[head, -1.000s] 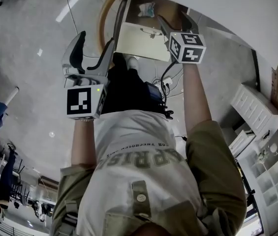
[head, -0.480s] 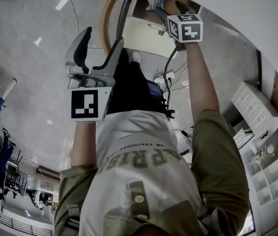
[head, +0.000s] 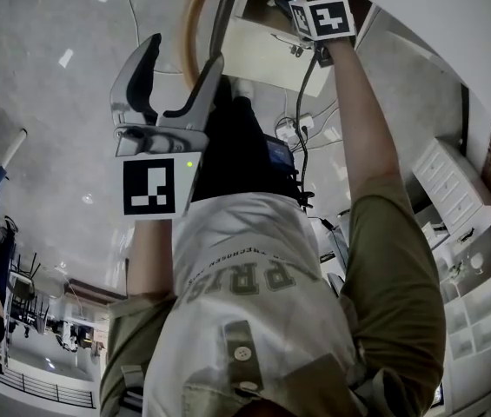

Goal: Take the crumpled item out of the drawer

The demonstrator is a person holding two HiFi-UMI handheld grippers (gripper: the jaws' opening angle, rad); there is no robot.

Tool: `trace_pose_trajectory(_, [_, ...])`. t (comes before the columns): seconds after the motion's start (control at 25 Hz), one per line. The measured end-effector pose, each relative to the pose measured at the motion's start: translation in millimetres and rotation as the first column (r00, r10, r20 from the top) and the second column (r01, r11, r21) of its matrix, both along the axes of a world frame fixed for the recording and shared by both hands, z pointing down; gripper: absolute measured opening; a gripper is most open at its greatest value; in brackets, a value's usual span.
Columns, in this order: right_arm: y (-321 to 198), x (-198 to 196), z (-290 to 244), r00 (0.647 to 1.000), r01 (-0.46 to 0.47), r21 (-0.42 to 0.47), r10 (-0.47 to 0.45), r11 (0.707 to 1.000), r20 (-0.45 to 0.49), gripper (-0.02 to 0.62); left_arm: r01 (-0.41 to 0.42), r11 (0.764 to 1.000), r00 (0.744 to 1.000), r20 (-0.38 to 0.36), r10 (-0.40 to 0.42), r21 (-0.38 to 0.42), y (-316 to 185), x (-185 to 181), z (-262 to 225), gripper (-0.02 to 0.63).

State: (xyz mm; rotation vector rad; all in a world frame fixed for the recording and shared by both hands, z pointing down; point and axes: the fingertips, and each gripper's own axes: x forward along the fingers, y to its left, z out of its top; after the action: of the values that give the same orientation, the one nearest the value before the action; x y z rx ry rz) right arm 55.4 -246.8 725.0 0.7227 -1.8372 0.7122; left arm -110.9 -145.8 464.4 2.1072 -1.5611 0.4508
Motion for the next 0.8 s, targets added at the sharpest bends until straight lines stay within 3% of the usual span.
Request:
trace_pose_trajectory(0.36, [8,-9,22,0.995,0.084,-0.17,-0.091,0.982,-0.033,0.351,-0.013,1.0,1.0,0.0,0.013,-0.026,4,1,8,0.314])
trace_pose_trajectory(0.8, [6,-6,31,0.972,0.183,-0.165,-0.203,0.969,-0.115,0.353,-0.009,0.999,1.0,-0.011,0.009,-0.037,3,0,17,0.314])
